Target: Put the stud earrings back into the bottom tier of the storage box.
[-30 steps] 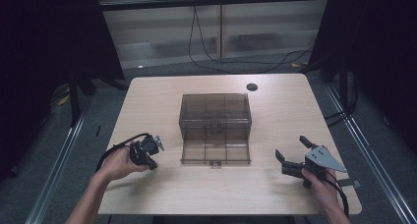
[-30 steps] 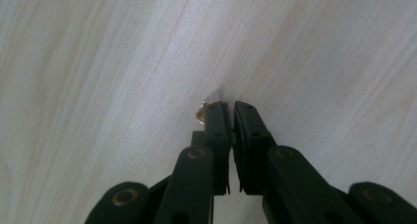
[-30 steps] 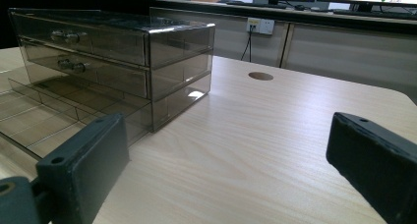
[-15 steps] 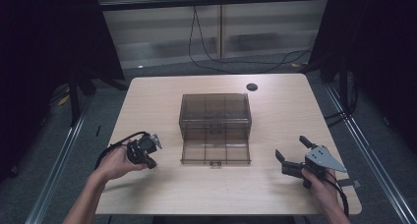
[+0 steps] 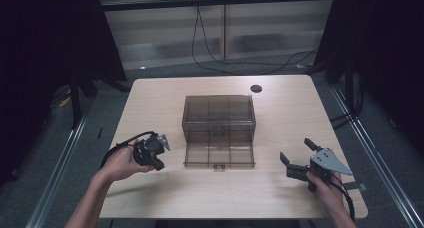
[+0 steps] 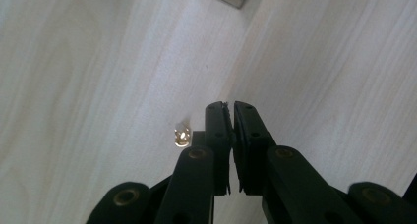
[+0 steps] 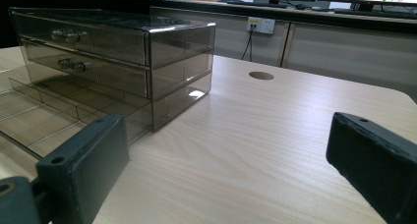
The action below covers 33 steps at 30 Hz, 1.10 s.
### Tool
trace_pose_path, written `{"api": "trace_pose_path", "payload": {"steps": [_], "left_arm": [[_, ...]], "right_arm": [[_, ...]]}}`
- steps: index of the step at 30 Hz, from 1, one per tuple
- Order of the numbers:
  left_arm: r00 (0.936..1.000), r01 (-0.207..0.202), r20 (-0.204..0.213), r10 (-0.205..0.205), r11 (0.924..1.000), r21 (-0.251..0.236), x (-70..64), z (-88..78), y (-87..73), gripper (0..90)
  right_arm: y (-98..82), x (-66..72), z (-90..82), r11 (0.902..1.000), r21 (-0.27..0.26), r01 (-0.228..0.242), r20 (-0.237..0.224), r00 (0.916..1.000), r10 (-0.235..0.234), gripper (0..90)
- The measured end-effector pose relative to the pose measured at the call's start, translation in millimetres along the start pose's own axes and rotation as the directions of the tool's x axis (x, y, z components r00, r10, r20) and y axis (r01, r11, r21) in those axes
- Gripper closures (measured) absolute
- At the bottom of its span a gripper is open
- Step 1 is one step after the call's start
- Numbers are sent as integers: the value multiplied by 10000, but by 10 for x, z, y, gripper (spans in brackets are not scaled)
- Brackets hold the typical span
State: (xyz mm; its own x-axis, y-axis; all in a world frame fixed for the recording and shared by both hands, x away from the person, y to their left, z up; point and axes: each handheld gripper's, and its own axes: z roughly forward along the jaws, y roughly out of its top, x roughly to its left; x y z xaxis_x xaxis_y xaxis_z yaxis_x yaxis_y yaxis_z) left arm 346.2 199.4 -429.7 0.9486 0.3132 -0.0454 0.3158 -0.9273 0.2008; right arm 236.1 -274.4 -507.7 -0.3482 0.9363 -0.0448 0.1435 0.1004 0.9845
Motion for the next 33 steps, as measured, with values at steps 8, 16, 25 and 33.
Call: {"api": "trace_pose_path", "payload": {"steps": [8,16,25,33], "left_arm": [[9996,-254,133,254,9997,-57,-45,-16,113,859],[9986,-530,-37,529,9982,-272,-66,-94,234,859],[9961,-877,-32,876,9959,-229,-132,-115,391,858],[9939,-1104,-48,1103,9937,-183,-173,-135,538,858]], "right_arm": [[1,-1,1,10000,-1,-41,-26,10000,41,19],[1,1,1,10000,11,-20,-28,10000,20,19],[1,0,2,10000,2,-44,-49,10000,44,19],[1,0,2,10000,21,0,-28,10000,1,19]]}}
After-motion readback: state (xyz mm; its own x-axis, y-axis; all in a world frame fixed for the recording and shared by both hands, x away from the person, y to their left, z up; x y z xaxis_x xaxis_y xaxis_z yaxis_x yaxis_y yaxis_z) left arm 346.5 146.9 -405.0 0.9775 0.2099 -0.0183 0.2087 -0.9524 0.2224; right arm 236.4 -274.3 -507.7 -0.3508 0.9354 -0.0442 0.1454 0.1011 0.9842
